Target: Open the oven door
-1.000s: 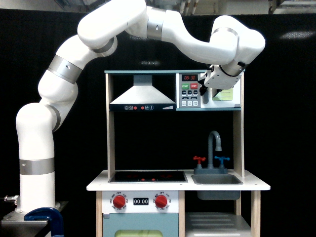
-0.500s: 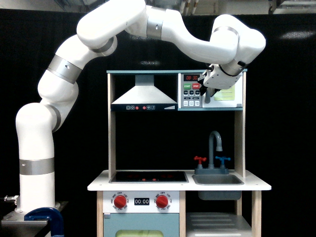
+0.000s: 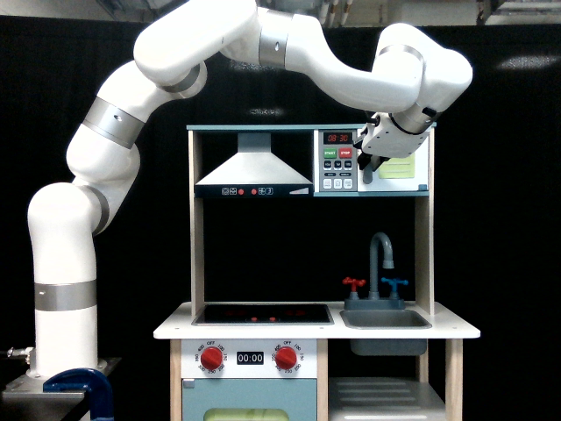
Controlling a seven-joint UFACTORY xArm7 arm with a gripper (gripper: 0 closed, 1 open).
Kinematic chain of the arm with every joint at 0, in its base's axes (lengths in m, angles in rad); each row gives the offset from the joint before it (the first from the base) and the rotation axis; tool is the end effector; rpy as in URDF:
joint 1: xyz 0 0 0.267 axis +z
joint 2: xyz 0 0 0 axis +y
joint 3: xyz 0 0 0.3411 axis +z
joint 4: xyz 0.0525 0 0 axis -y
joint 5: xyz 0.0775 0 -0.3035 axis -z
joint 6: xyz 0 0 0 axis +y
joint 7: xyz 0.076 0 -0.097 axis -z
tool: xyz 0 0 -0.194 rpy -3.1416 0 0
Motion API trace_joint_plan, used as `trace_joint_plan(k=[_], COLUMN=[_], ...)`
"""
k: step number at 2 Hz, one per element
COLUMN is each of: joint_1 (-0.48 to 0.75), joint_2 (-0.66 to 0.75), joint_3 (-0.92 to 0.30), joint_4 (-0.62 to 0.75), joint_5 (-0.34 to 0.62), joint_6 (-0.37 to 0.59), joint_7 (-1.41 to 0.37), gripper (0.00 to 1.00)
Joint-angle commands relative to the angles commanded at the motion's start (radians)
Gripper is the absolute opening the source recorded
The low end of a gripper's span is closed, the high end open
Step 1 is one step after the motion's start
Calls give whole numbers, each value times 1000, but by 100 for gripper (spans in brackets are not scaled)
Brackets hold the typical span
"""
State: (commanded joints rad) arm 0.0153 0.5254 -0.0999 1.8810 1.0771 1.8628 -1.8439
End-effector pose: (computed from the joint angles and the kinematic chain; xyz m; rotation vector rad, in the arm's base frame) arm 0.5062 0.2361 0.3975 -1.2856 -1.6333 -0.6854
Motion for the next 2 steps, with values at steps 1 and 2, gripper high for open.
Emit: trace_joint_plan(k=[1,2], joint_1=[-70,-152], joint_2=[72,204], joint_3=[30,96], joint_4=[112,316], joint_5=[-14,-35], joint_6=[51,105], joint_7=[15,69], gripper=[0,0])
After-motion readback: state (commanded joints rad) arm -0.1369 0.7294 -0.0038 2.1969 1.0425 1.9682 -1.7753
